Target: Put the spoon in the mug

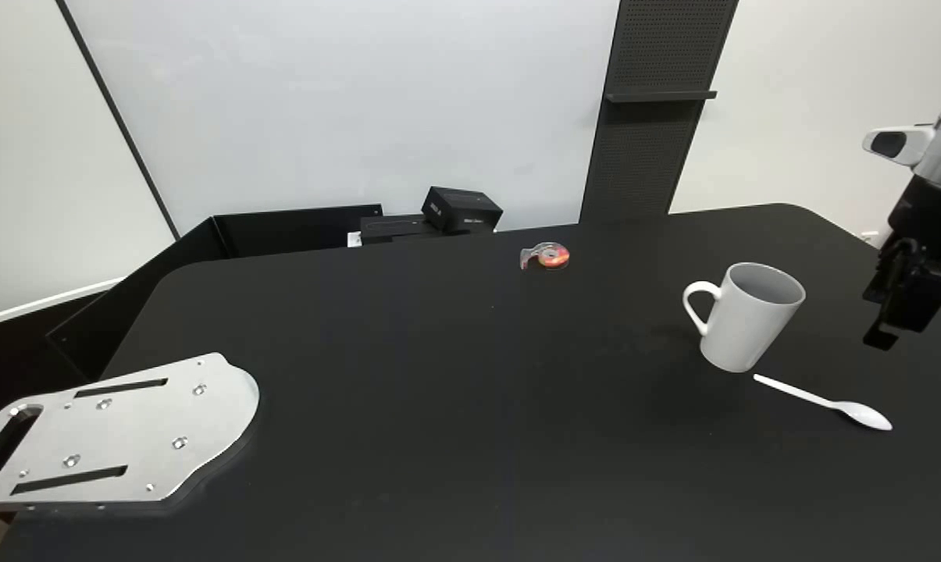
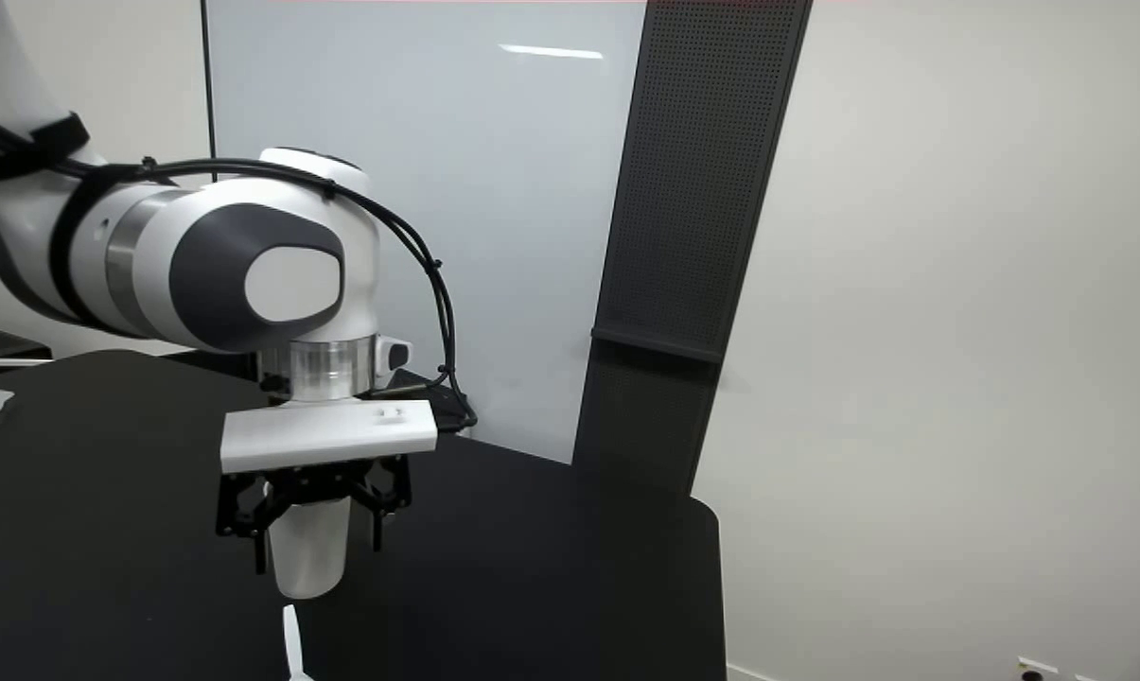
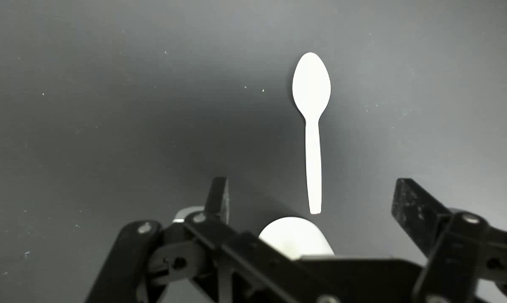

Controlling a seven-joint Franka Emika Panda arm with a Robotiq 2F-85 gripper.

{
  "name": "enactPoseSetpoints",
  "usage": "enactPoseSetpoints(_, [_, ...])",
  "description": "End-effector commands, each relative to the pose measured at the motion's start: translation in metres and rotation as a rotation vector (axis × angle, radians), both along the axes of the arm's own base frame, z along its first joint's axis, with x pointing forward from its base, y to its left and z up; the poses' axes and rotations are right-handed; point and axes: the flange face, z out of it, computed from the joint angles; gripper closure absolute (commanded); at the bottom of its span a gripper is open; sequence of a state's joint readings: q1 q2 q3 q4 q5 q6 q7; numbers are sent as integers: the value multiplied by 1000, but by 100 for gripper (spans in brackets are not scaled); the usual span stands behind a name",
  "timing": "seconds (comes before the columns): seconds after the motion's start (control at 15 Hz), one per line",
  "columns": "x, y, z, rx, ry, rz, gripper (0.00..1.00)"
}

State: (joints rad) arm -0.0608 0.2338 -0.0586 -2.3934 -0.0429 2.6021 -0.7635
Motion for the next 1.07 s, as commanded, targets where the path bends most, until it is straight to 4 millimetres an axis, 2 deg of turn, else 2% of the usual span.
enactPoseSetpoints(0.0, [0, 0, 1, 0, 1, 0, 0])
enactPoseSetpoints(0.2, [0, 0, 1, 0, 1, 0, 0])
enactPoseSetpoints(0.53, [-4, 12, -8, -35, 8, -9, 0])
enactPoseSetpoints(1.0, [-8, 18, -27, -7, -33, 0, 0])
